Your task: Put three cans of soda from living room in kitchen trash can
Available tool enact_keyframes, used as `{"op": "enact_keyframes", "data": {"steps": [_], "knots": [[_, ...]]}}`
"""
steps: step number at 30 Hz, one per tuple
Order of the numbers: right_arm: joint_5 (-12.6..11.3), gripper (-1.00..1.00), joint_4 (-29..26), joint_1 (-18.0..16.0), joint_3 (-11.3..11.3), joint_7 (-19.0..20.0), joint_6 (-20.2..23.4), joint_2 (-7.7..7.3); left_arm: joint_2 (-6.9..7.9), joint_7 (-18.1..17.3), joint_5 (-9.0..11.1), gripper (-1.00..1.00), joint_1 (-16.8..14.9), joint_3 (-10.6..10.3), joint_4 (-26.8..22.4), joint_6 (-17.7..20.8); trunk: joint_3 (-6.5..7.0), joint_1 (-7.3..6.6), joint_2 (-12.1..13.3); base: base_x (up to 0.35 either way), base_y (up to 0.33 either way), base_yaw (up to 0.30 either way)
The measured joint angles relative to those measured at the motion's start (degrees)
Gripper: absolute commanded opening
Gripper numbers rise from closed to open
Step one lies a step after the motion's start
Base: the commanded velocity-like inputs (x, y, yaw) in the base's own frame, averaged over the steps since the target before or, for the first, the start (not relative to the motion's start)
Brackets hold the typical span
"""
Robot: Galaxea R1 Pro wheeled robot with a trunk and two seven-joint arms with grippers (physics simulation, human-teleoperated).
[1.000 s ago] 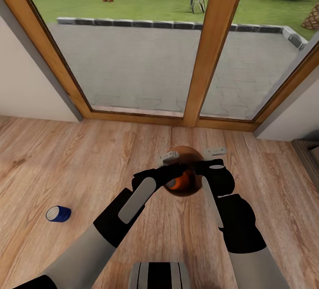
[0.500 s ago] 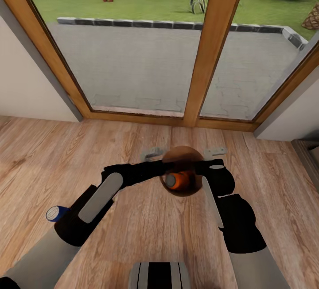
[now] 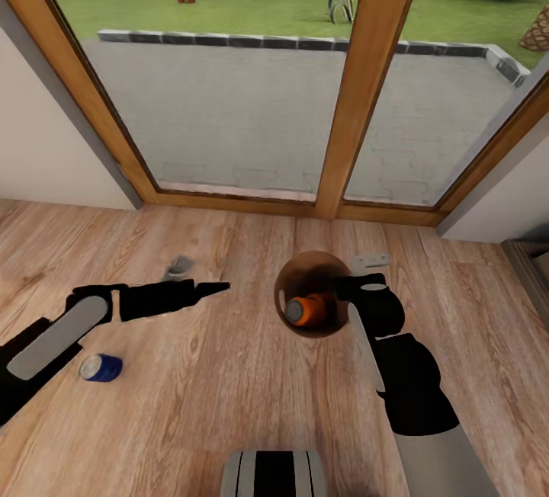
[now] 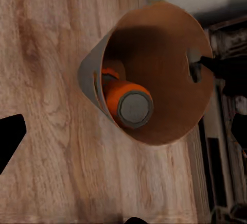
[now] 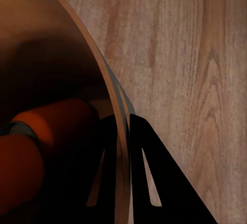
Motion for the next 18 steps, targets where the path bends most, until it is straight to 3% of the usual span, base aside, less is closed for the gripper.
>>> {"op": "enact_keyframes", "data": {"steps": [3, 7, 10, 18], "knots": [[0.1, -1.0, 0.0, 0.0, 0.1, 0.0, 0.0, 0.12, 8.19, -3.4, 4.0, 1.0, 0.0, -0.4, 0.1, -1.0, 0.0, 0.0, 0.0, 0.0, 0.0, 0.0], [-0.1, -1.0, 0.0, 0.0, 0.0, 0.0, 0.0, 0.15, 13.19, -5.5, 5.4, 1.0, 0.4, -0.6, 0.1, -3.4, 0.0, 0.0, 0.0, 0.0, 0.0, 0.0], [0.1, -1.0, 0.0, 0.0, 0.0, 0.0, 0.0, 0.09, 14.64, -6.1, 5.6, 1.0, 0.6, -0.6, 0.2, -4.2, 0.0, 0.0, 0.0, 0.0, 0.0, 0.0], [-0.1, -1.0, 0.0, 0.0, 0.0, 0.0, 0.0, 0.2, 15.65, -6.6, 5.0, 1.0, 0.6, -0.6, 0.2, -4.3, 0.0, 0.0, 0.0, 0.0, 0.0, 0.0]]}}
